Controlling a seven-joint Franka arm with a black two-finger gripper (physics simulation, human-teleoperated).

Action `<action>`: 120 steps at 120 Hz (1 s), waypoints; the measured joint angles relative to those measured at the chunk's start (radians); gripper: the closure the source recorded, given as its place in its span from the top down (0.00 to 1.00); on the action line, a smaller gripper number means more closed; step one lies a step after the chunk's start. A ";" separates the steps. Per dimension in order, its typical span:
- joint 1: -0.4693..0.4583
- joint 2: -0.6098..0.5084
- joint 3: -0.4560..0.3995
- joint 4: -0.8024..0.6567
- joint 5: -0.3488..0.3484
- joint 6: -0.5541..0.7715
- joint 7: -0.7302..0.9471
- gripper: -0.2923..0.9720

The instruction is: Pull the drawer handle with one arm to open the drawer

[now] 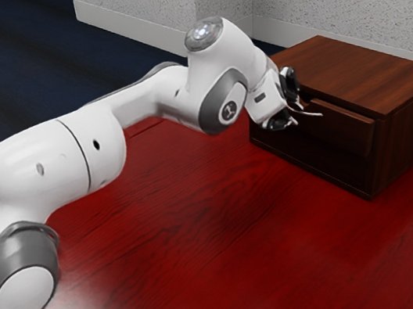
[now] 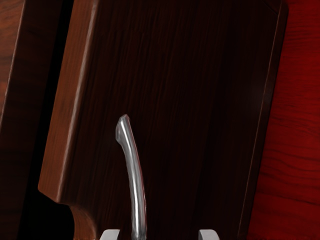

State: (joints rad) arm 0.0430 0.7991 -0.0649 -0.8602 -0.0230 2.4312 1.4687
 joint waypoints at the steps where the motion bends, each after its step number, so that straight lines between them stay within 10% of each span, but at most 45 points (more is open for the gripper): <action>1: 0.000 -0.001 0.000 -0.001 0.000 0.000 0.000 0.33; 120: 0.015 -0.129 -0.006 -0.137 -0.001 -0.174 -0.018 0.11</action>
State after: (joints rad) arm 0.0578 0.6698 -0.0708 -0.9971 -0.0237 2.2572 1.4506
